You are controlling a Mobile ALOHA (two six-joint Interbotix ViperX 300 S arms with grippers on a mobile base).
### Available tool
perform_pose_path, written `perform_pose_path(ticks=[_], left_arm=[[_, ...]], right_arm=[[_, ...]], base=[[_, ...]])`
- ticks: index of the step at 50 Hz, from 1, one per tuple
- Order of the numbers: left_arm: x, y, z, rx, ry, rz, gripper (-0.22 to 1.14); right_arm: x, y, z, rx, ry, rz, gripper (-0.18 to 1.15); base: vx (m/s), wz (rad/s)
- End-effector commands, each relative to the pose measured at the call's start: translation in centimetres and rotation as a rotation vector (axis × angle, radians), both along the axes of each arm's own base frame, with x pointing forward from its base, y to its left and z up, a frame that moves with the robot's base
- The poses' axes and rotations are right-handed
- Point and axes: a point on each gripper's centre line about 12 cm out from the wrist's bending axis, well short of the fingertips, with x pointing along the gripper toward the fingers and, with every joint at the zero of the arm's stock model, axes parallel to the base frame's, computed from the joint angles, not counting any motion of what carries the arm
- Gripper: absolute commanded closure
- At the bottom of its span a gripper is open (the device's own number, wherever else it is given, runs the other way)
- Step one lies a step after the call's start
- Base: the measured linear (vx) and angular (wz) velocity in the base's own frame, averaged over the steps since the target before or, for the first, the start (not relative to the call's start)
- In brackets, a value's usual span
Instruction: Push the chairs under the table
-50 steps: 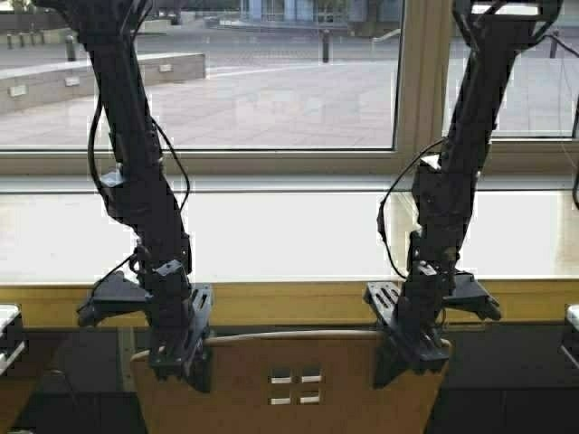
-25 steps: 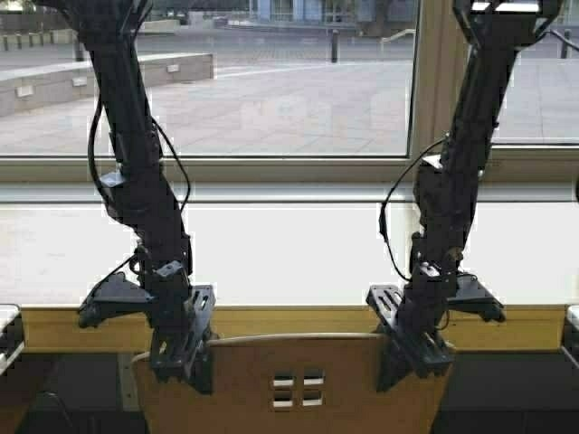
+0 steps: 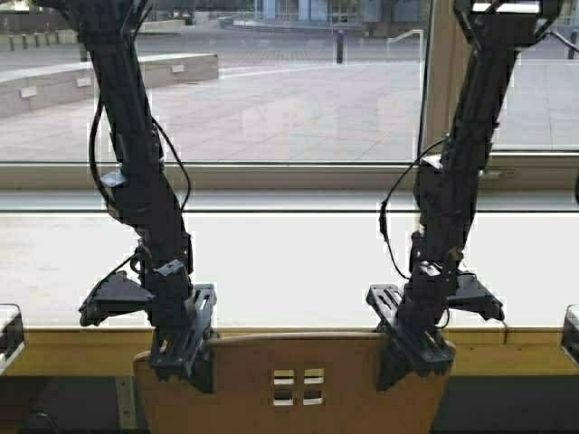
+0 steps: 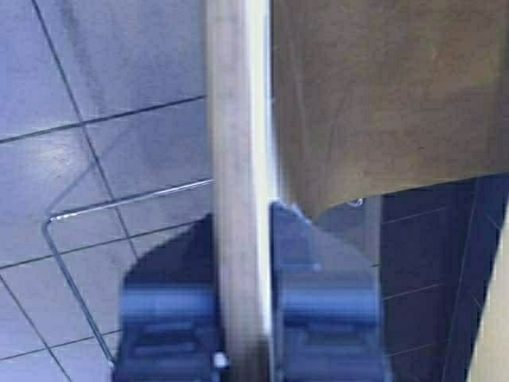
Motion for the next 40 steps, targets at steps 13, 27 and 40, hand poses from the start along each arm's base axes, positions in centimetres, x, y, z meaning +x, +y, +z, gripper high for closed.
perform_pose_path(ticks=[13,27,40], left_arm=[[2.8,-0.3,2.7,0.004,-0.103,-0.092,0.73],[3.6,-0.7,4.1,0.019,-0.148,-0.177,0.06],[2.7,-0.9,5.7,-0.023,-0.126,-0.191,-0.01]], right_arm=[[0.7,0.6,0.7,-0.029,-0.063,0.166,0.83],[2.3,1.7,2.0,0.041,-0.081,0.213,0.24],[2.2,1.4,4.9,0.052,-0.106,0.173,0.21]], base=[[0.06,0.0],[0.0,0.0],[-0.01,0.01]])
